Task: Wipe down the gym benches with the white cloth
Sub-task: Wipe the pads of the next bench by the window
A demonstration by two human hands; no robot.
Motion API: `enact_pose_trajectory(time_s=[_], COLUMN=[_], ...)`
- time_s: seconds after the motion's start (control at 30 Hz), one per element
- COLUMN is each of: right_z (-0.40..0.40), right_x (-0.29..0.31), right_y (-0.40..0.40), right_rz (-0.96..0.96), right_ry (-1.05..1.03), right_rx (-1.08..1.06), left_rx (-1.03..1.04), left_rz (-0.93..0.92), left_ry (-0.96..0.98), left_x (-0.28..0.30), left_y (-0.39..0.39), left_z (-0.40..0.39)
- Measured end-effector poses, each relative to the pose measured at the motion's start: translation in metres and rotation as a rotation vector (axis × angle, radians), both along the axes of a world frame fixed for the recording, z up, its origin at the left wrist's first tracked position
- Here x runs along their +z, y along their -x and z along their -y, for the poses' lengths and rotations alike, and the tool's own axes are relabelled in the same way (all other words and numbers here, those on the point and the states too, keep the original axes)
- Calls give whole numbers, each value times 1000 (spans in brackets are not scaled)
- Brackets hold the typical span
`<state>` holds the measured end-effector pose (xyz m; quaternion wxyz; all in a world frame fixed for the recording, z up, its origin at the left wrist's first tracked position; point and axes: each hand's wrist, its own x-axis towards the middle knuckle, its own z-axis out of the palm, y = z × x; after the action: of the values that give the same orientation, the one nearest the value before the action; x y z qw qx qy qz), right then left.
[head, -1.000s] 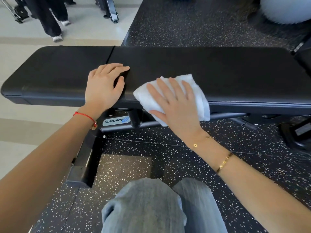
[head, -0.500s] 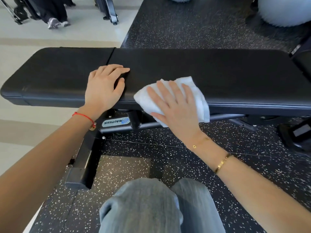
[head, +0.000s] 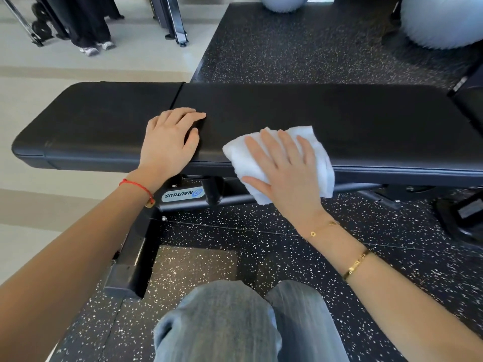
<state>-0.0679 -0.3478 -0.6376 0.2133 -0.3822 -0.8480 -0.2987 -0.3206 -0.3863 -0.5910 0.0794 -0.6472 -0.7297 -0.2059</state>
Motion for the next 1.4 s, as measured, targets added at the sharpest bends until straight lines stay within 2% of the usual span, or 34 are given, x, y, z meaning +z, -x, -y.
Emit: enact_pose_trajectory(time_s=[0.13, 0.2, 0.3, 0.4, 0.5, 0.67, 0.8, 0.93, 1.03, 1.17, 1.3, 1.4], right_z=[-9, -14, -13, -17, -30, -49, -42, -35, -41, -52, -47, -38], right_x=[-8, -9, -8, -8, -14, -15, -10, -7, -10, -12, -7, -5], right_y=[-58, -80, -61, -51, -100, -201, -173, -130, -166, -229, -210, -175], right_rz=[-50, -98, -90, 27, 43, -74, -129, -18, 0, -151, -222, -125], right_ry=[29, 21, -38, -70, -90, -32, 13, 16, 16, 74, 91, 129], right_rx=[-33, -81, -130, -50, -3, -124, -172, -54, -75, -181, -189, -136], left_rx=[-15, -47, -134, -193, -216, -237, -206, -201, -205, -189, -167, -175], left_rz=[79, 57, 29, 62, 81, 33, 6, 14, -2, -12, -16, -19], left_ry=[9, 5, 46, 51, 40, 43, 28, 5, 2, 7, 2, 11], left_x=[6, 9, 9, 10, 11, 6, 0, -2, 0, -1, 0, 1], left_y=[-9, -28, -67, -99, -121, -155, -171, -168, -167, -170, -174, -173], left_z=[3, 2, -9, -25, -39, -56, -61, -61, -60, -59, -57, -57])
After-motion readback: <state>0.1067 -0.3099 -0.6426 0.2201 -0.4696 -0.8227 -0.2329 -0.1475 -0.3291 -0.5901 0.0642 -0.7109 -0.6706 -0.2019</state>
